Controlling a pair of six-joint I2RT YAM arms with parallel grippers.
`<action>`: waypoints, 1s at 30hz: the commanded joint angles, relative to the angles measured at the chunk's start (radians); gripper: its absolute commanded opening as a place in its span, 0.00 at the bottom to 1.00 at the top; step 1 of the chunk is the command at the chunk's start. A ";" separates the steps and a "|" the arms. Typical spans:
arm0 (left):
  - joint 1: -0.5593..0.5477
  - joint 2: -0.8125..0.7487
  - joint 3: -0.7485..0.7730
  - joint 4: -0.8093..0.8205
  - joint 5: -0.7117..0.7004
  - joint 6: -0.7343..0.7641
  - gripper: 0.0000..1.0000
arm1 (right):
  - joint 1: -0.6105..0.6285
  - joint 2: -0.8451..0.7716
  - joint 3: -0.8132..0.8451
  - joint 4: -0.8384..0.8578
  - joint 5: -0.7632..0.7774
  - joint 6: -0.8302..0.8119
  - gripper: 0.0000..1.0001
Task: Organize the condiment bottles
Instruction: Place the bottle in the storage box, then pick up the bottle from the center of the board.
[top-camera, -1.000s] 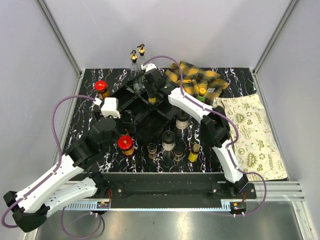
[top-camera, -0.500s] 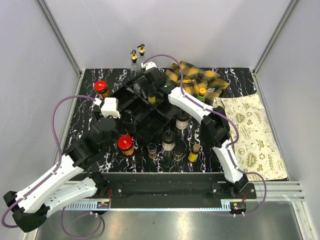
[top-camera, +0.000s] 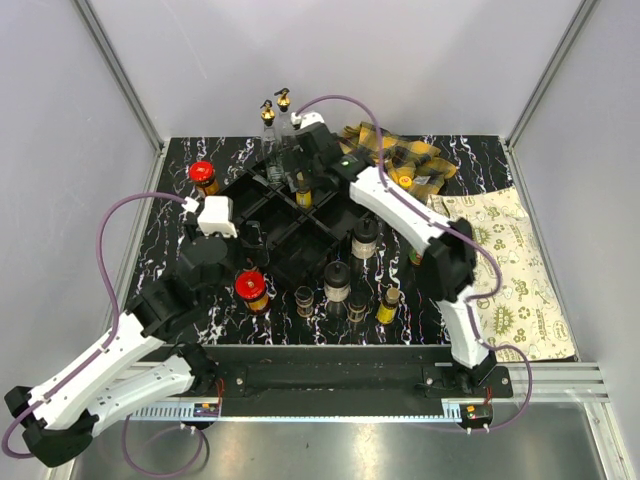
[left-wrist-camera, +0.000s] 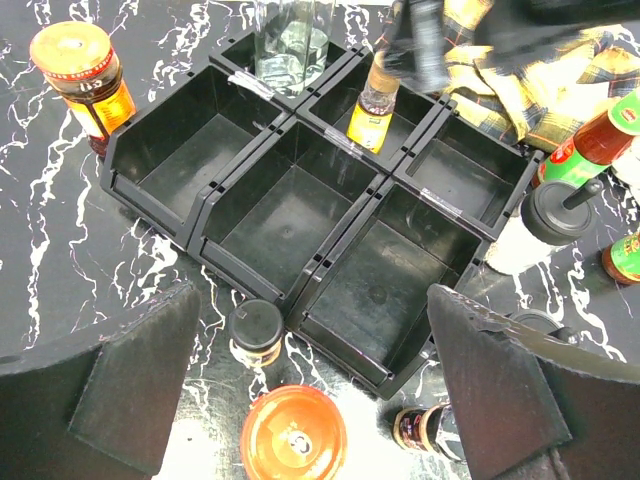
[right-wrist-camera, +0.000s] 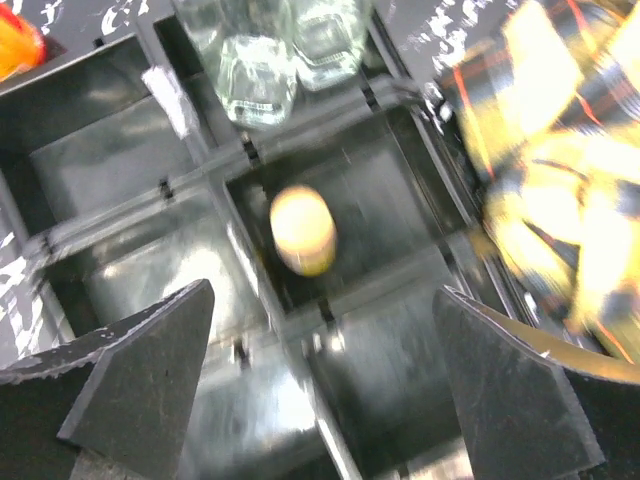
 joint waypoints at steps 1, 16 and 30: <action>0.005 -0.009 0.024 0.011 0.001 -0.013 0.99 | 0.011 -0.281 -0.163 -0.051 0.028 0.067 1.00; 0.006 0.073 -0.035 -0.003 0.010 -0.096 0.99 | 0.011 -0.960 -0.917 -0.176 -0.052 0.300 1.00; 0.009 0.024 -0.092 0.038 -0.011 -0.114 0.99 | 0.011 -1.016 -1.135 -0.258 -0.127 0.432 0.96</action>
